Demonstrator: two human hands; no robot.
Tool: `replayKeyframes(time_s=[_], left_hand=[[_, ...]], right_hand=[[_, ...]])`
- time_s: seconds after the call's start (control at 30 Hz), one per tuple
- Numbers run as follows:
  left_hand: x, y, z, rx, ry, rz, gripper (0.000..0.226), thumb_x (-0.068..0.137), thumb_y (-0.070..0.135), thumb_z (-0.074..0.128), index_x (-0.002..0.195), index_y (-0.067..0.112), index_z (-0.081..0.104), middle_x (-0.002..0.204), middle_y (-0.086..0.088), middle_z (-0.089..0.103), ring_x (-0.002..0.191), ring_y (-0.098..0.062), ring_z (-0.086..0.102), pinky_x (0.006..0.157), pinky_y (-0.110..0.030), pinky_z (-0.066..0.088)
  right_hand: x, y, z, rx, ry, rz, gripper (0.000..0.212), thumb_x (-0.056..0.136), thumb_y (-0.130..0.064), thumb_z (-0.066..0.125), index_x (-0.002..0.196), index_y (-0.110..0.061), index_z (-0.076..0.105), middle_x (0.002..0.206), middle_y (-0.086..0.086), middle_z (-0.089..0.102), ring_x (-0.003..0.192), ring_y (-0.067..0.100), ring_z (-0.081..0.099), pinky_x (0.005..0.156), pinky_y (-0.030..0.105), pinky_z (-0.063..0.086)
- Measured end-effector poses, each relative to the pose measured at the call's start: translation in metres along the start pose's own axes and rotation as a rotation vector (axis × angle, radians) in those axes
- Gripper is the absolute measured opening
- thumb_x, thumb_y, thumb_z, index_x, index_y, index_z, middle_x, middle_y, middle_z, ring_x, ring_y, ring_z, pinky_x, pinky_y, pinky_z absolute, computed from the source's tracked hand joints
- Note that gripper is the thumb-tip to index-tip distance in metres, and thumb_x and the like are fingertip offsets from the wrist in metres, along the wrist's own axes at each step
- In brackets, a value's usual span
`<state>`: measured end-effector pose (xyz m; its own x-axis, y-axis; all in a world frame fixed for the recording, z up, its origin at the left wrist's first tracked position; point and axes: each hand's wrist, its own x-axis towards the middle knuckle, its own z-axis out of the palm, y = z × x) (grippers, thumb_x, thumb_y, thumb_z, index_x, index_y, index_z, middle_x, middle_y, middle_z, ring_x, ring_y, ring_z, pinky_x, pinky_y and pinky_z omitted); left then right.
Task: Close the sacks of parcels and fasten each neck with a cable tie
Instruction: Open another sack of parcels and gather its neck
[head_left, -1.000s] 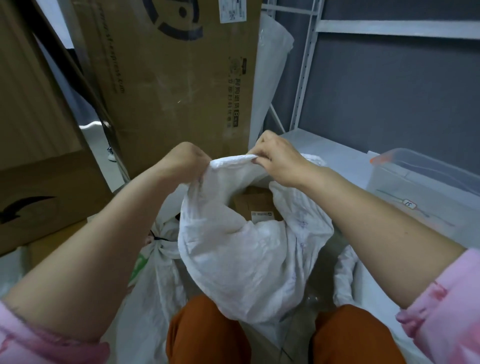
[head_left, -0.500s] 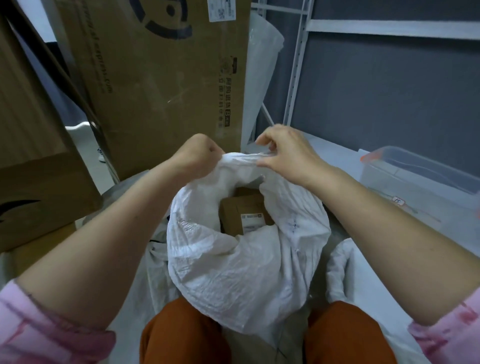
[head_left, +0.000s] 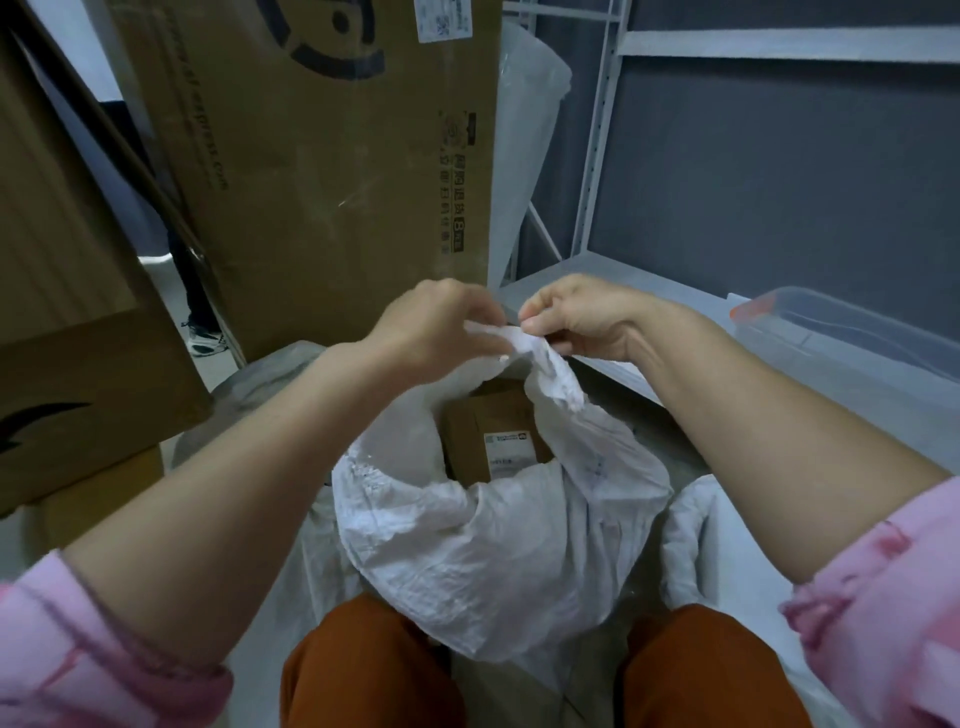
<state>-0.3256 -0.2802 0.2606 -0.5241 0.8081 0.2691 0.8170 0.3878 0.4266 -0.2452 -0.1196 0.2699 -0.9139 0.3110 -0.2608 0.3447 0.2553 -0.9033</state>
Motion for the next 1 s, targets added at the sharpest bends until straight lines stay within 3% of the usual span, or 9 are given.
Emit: replayKeyframes(time_s=[0.13,0.27,0.4,0.5,0.6,0.7,0.83,0.93,1.0], left_hand=[[0.008,-0.001,0.011,0.095,0.017,-0.005,0.016,0.089,0.037,0.062,0.096,0.025,0.069,0.082,0.009,0.061,0.078,-0.012,0.058,0.064,-0.024,0.039],[0.023,-0.005,0.011,0.147,0.081,-0.176,0.016,0.097,0.03,0.05,0.085,0.023,0.058,0.076,0.006,0.056,0.063,-0.006,0.048,0.052,-0.022,0.029],[0.035,-0.017,0.005,-0.028,0.083,-0.248,0.025,0.097,0.022,0.047,0.074,0.02,0.055,0.069,0.004,0.054,0.058,-0.009,0.046,0.05,-0.025,0.033],[0.036,-0.022,0.002,-0.107,0.089,-0.262,0.023,0.098,0.02,0.046,0.08,0.013,0.059,0.065,0.003,0.05,0.054,-0.009,0.044,0.048,-0.025,0.033],[0.038,-0.029,-0.002,-0.199,0.065,-0.308,0.028,0.098,0.022,0.046,0.077,0.009,0.059,0.058,0.0,0.045,0.049,-0.012,0.04,0.046,-0.024,0.031],[0.041,-0.037,-0.005,-0.244,0.016,-0.354,0.03,0.099,0.023,0.045,0.076,0.007,0.056,0.056,-0.001,0.04,0.046,-0.013,0.038,0.043,-0.021,0.031],[0.05,-0.047,-0.006,-0.074,0.088,-0.39,0.026,0.097,0.027,0.048,0.09,0.008,0.064,0.071,-0.006,0.054,0.063,-0.022,0.051,0.054,-0.024,0.039],[0.055,-0.032,-0.002,0.181,0.231,-0.198,0.03,0.094,0.039,0.053,0.115,0.02,0.063,0.11,-0.002,0.063,0.097,-0.023,0.059,0.076,-0.033,0.045],[0.058,-0.024,0.001,0.146,0.164,-0.092,0.034,0.09,0.048,0.057,0.115,0.026,0.064,0.112,0.004,0.065,0.1,-0.017,0.06,0.076,-0.03,0.045]], right_hand=[[0.002,0.007,-0.003,0.07,0.034,0.039,0.014,0.09,0.001,0.056,0.104,-0.001,0.059,0.077,0.009,0.057,0.05,0.008,0.051,0.043,0.017,0.039],[-0.009,0.01,0.004,-0.426,0.45,-0.223,0.018,0.08,-0.021,0.075,0.093,-0.015,0.064,0.088,-0.004,0.061,0.079,0.008,0.057,0.066,0.022,0.047],[-0.006,0.026,0.004,-0.601,0.501,-0.223,0.024,0.081,-0.018,0.074,0.103,-0.013,0.07,0.105,0.002,0.067,0.095,0.017,0.06,0.085,0.032,0.052],[0.0,0.029,0.002,-0.572,0.492,-0.282,0.024,0.081,-0.019,0.074,0.102,-0.01,0.072,0.104,0.005,0.069,0.094,0.017,0.062,0.083,0.031,0.053],[0.01,0.032,0.012,-0.7,0.437,-0.328,0.033,0.078,-0.023,0.075,0.105,-0.004,0.07,0.105,0.011,0.069,0.094,0.025,0.062,0.084,0.042,0.054],[0.021,0.029,0.015,-0.677,0.502,-0.363,0.015,0.089,-0.018,0.064,0.101,-0.013,0.072,0.101,0.002,0.069,0.09,0.015,0.061,0.08,0.033,0.053],[0.032,0.01,-0.007,-0.278,0.198,-0.142,0.011,0.087,-0.008,0.064,0.09,-0.012,0.074,0.088,-0.003,0.068,0.077,0.007,0.06,0.061,0.018,0.046],[0.045,0.005,-0.021,-0.128,-0.02,0.003,0.011,0.086,-0.001,0.062,0.091,-0.005,0.07,0.083,0.006,0.065,0.066,0.012,0.056,0.055,0.02,0.045],[0.055,0.004,-0.031,-0.024,-0.084,0.023,0.012,0.085,0.003,0.059,0.091,-0.002,0.068,0.074,0.008,0.06,0.058,0.011,0.052,0.05,0.019,0.04]])
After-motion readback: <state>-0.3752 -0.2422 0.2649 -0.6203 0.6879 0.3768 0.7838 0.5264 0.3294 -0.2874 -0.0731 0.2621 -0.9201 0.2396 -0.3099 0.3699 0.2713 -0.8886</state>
